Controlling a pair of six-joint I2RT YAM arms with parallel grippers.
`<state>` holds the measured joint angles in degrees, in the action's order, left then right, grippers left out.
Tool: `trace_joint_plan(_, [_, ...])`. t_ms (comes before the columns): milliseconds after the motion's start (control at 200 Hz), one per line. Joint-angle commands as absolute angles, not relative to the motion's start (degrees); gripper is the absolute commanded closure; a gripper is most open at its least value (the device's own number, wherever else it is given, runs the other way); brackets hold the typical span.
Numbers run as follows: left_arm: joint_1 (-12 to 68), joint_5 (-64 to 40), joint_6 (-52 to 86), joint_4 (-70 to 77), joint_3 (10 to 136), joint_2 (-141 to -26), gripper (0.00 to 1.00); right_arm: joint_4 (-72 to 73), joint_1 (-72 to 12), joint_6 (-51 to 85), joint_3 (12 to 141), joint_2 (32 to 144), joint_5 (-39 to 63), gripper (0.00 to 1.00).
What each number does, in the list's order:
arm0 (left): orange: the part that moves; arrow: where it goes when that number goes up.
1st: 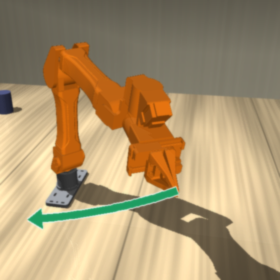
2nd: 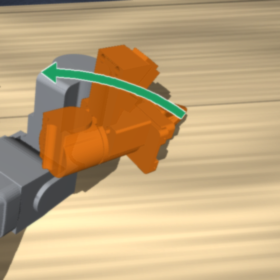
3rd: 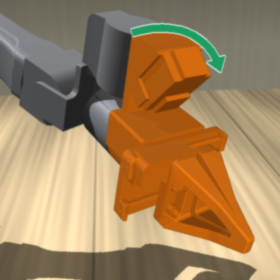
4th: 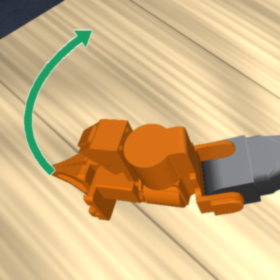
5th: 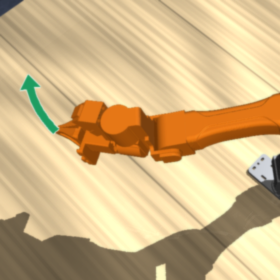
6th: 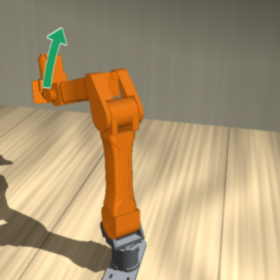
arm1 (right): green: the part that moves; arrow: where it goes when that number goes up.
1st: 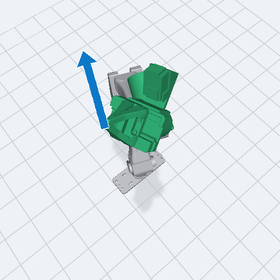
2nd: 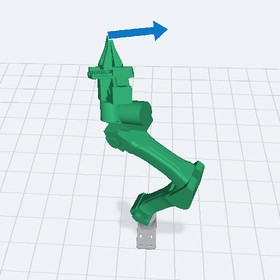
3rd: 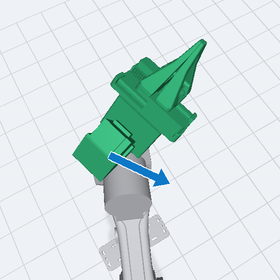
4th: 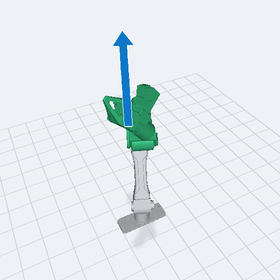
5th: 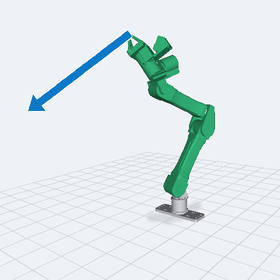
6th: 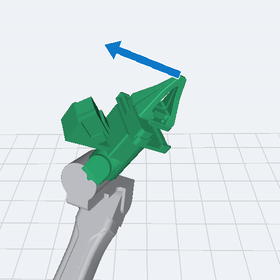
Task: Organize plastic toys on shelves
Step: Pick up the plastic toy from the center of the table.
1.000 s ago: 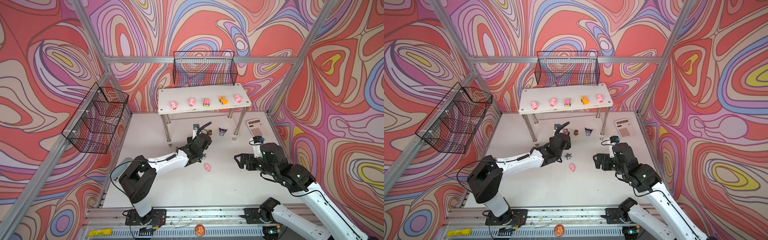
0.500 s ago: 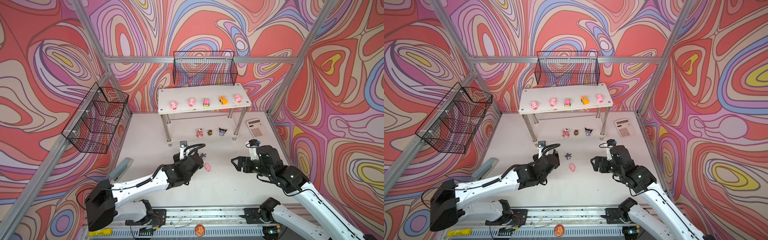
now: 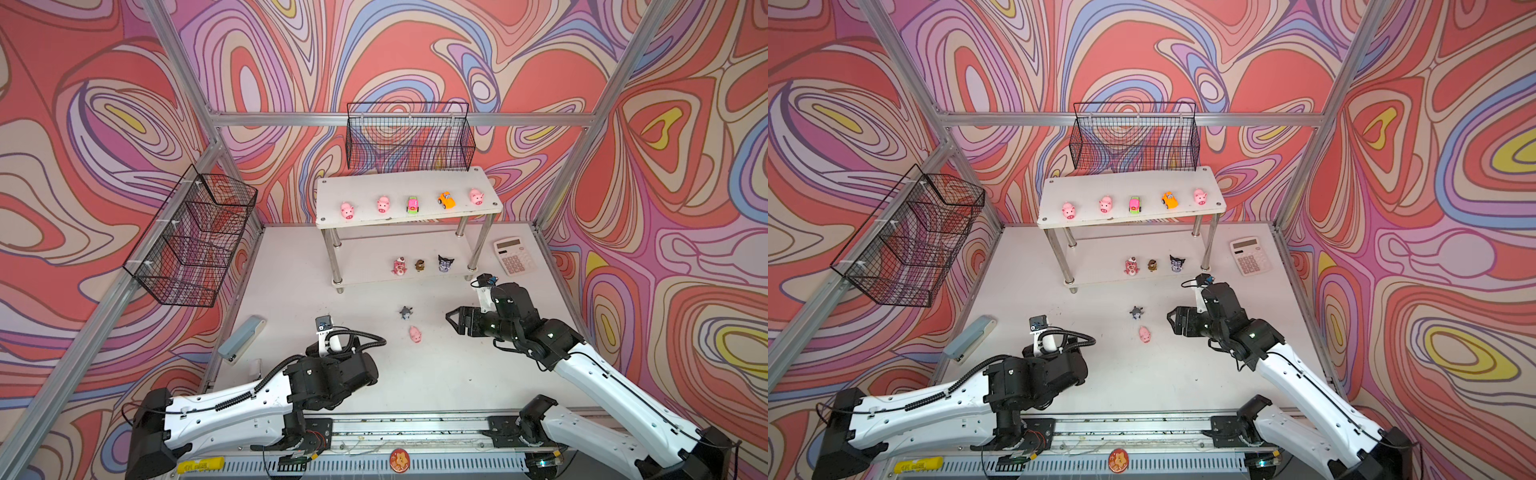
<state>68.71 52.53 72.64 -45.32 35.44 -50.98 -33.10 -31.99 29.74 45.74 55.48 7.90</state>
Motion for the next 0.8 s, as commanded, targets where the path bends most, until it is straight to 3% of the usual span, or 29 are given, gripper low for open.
trace_joint_plan(0, [69.14,54.17,77.16,-50.05,35.49,-50.79,0.15,-28.09,-35.05,29.74,45.4,59.8,5.47,0.15])
trace_joint_plan(175, [69.12,52.44,72.17,-39.32,35.71,-54.01,0.14,-30.23,-36.64,29.41,47.88,62.15,-2.46,0.12])
trace_joint_plan(335, [69.11,49.98,69.03,-27.98,41.73,-67.09,0.14,-37.4,-36.57,31.24,47.79,56.84,-11.17,0.04])
trace_joint_plan(536, [69.08,50.44,66.27,-27.3,58.3,-85.76,0.15,-42.89,-36.56,33.47,45.8,51.48,-13.64,0.04])
trace_joint_plan(796, [65.73,42.98,66.44,-24.22,67.94,-98.77,0.24,-48.17,-36.56,33.14,48.43,46.61,-13.18,0.03])
